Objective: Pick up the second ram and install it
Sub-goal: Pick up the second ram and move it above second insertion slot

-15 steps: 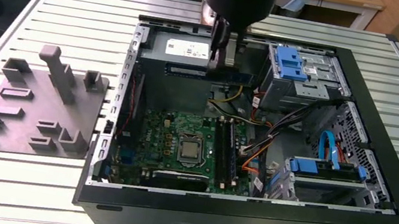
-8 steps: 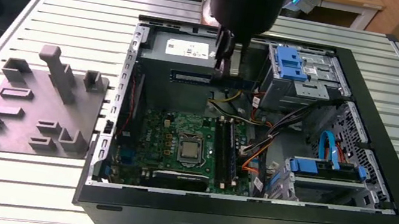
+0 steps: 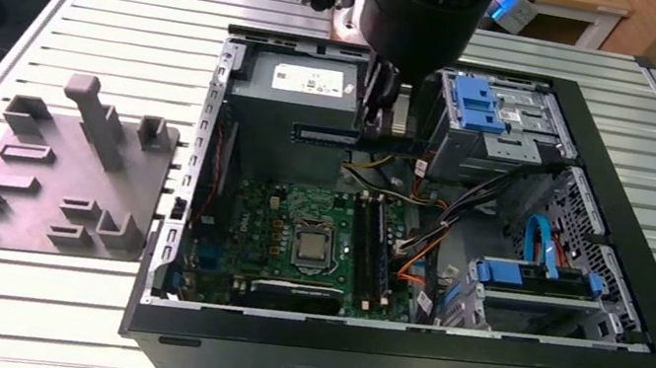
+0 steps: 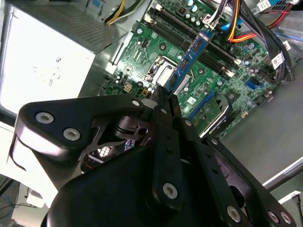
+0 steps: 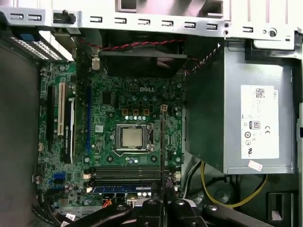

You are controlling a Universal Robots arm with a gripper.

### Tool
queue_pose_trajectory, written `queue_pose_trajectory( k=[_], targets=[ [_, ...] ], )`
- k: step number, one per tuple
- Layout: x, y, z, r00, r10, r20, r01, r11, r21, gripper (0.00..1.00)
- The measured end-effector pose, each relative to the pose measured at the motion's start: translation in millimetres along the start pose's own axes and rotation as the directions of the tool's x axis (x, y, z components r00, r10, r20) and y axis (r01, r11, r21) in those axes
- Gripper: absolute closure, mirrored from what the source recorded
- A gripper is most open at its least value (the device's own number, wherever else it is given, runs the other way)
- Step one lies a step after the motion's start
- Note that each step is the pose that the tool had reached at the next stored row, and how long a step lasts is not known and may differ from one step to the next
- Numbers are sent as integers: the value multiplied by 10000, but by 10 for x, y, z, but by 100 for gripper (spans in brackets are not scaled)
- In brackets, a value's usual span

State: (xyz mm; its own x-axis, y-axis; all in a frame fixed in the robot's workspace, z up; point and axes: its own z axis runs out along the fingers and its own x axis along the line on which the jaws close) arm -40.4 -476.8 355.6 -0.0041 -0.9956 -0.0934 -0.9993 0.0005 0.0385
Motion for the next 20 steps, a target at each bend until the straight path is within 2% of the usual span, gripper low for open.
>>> queue_pose_trajectory(
  k=[7, 16, 20],
  targets=[
    [66, -29, 28, 10000, 4, 0, -4, 10000, 1, 86],
    [246, -39, 76, 10000, 33, 3, -33, 10000, 3, 86],
    [292, -60, 128, 10000, 45, 3, -45, 10000, 5, 86]
  ],
)
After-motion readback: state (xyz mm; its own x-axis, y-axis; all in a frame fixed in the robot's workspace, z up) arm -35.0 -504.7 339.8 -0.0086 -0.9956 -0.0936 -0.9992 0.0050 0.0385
